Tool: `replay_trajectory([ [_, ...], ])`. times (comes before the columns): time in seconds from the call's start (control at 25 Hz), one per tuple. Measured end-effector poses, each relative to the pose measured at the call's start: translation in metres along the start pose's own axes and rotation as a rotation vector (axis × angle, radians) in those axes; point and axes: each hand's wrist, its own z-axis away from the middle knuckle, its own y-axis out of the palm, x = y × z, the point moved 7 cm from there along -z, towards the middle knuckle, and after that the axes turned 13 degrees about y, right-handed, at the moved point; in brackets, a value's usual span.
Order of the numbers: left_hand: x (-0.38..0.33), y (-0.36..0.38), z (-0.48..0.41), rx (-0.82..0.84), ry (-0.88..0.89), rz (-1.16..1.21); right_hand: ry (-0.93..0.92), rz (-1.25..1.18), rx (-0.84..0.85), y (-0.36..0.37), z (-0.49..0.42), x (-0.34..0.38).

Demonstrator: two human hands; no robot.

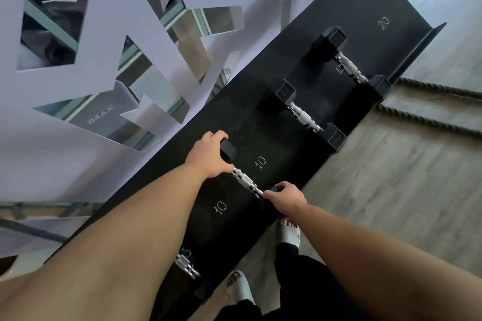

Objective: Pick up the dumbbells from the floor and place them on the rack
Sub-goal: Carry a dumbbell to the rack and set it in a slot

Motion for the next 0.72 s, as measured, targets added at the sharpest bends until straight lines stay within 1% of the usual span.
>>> replay_trajectory([
  [0.24, -0.02, 0.013, -0.044, 0.027, 0.004, 0.038, -0.001, -0.017, -0.022, -0.033, -0.033, 0.004],
  [0.36, -0.03, 0.024, -0.062, 0.008, -0.014, 0.06, 0.072, -0.037, -0.044, -0.045, -0.045, -0.002],
  [0.48, -0.037, 0.039, -0.067, -0.053, -0.029, 0.102, 0.138, -0.062, -0.068, -0.048, -0.048, -0.006],
  [0.56, -0.039, 0.041, -0.068, -0.122, -0.005, 0.097, 0.145, -0.053, -0.105, -0.046, -0.046, -0.006],
  [0.6, -0.039, 0.042, -0.069, -0.125, 0.006, 0.088, 0.148, -0.045, -0.119, -0.043, -0.044, -0.007],
  [0.72, -0.036, 0.044, -0.072, -0.027, 0.0, 0.053, 0.142, -0.089, -0.112, -0.036, -0.04, -0.01],
])
